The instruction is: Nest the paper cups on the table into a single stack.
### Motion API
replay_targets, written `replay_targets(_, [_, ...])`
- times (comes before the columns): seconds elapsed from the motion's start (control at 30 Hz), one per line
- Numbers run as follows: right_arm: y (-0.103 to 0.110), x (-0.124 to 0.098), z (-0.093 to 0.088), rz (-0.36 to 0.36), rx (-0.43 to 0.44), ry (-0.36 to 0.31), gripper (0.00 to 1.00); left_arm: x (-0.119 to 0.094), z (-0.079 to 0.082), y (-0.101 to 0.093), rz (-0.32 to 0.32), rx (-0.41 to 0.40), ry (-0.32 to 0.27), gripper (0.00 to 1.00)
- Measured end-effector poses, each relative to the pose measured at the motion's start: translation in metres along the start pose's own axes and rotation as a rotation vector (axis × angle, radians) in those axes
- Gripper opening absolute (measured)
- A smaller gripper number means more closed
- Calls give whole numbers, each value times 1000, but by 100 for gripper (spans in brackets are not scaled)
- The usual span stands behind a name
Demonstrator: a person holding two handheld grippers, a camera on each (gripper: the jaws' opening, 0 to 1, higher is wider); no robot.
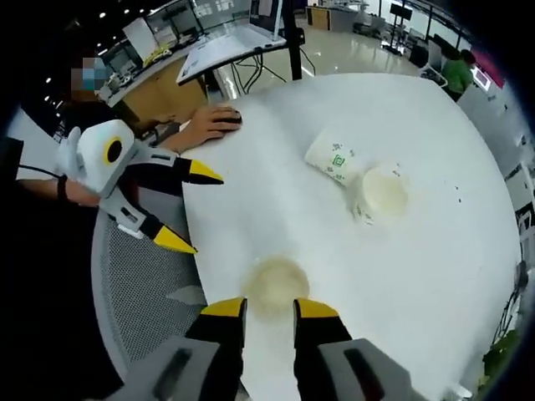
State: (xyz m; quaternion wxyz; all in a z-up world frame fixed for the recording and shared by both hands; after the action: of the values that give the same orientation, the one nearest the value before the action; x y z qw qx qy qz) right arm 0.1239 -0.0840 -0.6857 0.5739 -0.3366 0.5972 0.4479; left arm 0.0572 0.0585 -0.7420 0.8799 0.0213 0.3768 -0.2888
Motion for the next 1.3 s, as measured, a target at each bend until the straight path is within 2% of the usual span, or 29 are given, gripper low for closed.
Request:
replay_targets(0.17, [-5,-6,2,-23,51,-24,25,0,0,0,1,-1,0,56])
replay_targets(0.47, [-33,-13,15,-42,226,-105,30,-1,0,-1,-2,-1,1,56])
replay_targets(0.5, [-32,-15,16,-41,246,-125,31,-1,0,-1,-2,-1,1,56])
replay_targets(0.6, [-47,-17,24,-22,326,-176,35,-3,1,-2,-1,-4,0,56])
replay_targets(0.8, [-63,-17,35,1,437,-244,35,-3,1,-2,-4,-4,3,56])
replay_targets(1.0, [-81,-15,45,26,519,-281,36,-4,1,-2,-3,-6,6,56])
replay_targets(1.3, [-94,-4,60,36,557,-293,39,-3,1,-2,-4,-2,9,57])
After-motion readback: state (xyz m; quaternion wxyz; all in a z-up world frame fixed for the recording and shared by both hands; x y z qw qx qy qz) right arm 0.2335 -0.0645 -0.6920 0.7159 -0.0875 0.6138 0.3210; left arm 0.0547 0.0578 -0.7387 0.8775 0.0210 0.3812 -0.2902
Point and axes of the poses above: the point that each gripper's makers call its tool centre point, and the gripper's own axes: x roughly forward along the fingers, y roughly to its left, z roughly out of its top, the point moved 4 cm from there along -x, roughly backward along the fingers, and after that the axes turned 13 degrees about y, right-handed, at the moved point
